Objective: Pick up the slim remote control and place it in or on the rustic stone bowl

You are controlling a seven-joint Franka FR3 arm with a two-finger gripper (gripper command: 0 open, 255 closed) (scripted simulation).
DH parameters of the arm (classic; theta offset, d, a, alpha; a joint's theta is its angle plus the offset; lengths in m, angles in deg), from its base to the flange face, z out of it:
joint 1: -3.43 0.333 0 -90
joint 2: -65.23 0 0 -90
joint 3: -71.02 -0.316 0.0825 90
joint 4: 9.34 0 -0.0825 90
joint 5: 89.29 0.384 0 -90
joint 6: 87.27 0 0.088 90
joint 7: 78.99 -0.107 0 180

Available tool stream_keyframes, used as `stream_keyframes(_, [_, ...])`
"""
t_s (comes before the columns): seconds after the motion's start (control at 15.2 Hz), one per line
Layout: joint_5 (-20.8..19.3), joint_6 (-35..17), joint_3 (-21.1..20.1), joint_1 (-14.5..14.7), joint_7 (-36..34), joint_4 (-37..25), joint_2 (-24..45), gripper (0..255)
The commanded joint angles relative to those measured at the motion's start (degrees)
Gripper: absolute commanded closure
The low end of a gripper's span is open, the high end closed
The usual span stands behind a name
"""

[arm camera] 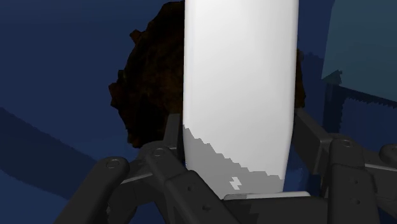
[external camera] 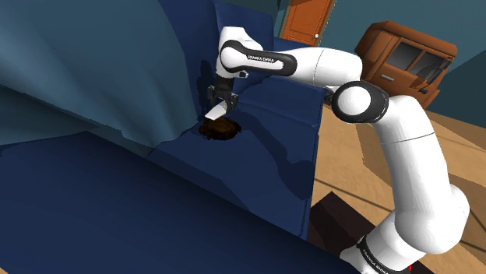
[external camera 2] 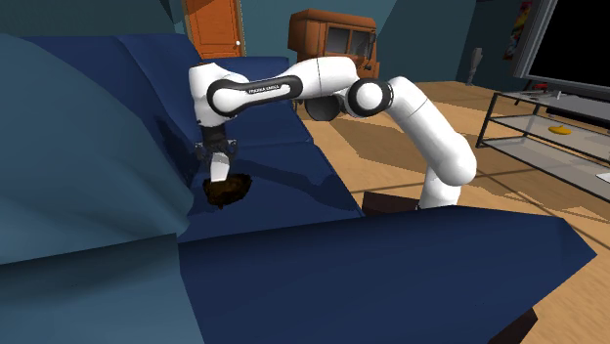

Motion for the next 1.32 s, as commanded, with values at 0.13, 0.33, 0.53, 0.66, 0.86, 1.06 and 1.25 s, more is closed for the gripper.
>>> stream_keyframes(0.13, [-0.17, -3.06, 0.05, -0.54, -0.43, 3.08, 0.07, 255])
stream_keyframes(0.33, [-0.34, -5.19, 0.13, -0.88, -0.71, 5.10, 0.29, 255])
stream_keyframes(0.53, [-0.38, -5.69, 0.16, -0.94, -0.77, 5.54, 0.37, 255])
stream_keyframes(0.66, [-0.38, -5.69, 0.16, -0.94, -0.77, 5.53, 0.37, 255])
stream_keyframes(0.86, [-0.38, -5.69, 0.16, -0.94, -0.77, 5.53, 0.37, 255])
stream_keyframes(1.06, [-0.38, -5.67, 0.16, -0.93, -0.77, 5.49, 0.39, 0])
stream_keyframes(1.25, [-0.38, -5.67, 0.16, -0.93, -0.77, 5.50, 0.39, 0])
